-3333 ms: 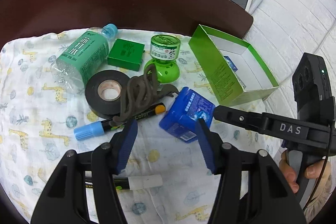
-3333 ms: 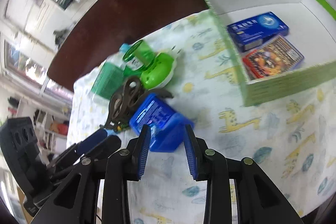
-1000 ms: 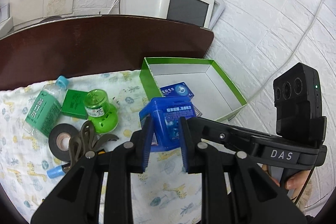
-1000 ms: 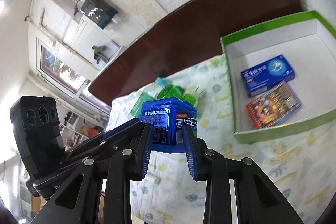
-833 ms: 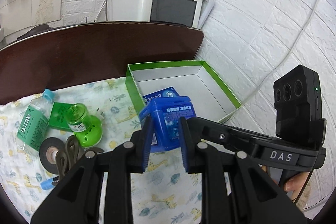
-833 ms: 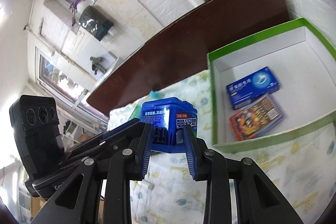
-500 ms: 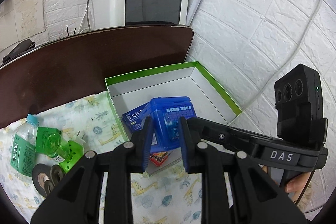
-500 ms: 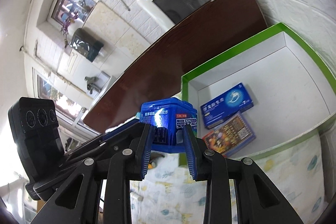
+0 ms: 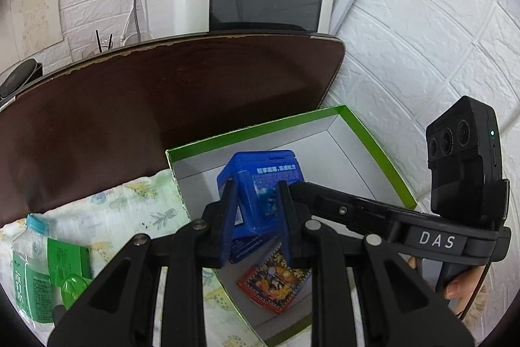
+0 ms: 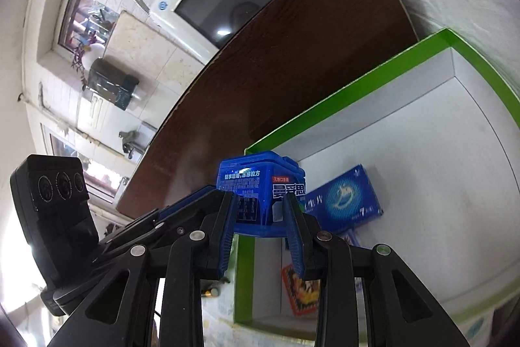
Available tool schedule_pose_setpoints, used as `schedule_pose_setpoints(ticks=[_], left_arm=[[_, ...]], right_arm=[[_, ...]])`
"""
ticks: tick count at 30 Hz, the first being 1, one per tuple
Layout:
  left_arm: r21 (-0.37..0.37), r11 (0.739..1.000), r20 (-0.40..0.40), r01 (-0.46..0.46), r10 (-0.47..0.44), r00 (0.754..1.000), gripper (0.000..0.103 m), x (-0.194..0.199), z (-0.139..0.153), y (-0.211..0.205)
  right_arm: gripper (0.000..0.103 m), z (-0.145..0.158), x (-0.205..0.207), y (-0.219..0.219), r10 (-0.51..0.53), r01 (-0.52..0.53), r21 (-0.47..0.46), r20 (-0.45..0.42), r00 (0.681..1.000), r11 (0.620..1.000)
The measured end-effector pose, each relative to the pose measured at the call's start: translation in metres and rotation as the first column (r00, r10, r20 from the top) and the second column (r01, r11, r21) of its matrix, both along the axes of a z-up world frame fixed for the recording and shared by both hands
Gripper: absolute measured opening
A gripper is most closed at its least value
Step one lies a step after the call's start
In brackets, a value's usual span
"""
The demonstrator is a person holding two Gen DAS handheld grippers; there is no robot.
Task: Organize rigid objects
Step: 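Carry the mentos container into the green box and open the right gripper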
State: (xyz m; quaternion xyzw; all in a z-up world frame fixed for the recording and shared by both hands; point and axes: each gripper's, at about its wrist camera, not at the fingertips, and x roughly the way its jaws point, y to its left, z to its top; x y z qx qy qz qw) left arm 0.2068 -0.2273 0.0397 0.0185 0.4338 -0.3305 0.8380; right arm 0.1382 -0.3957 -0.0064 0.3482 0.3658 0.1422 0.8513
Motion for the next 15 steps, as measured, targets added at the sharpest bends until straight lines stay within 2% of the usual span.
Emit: schedule_pose_setpoints(ticks=[8,15], left_arm=[[0.044,0.998,-0.023,-0.043,0.044,0.999,0.019,0.03,-0.023,0.007],[0.049,0.998,-0.047,-0.044,0.046,0.998,0.02,0.035,-0.036,0.011]], right_arm=[[0.033,-0.02,0.047,0.011,0.04,-0.041,-0.011,-0.063,0.997,0.999],[0.033,-0.036,0.062,0.018,0.031,-0.03,0.011,-0.105,0.994,0.999]])
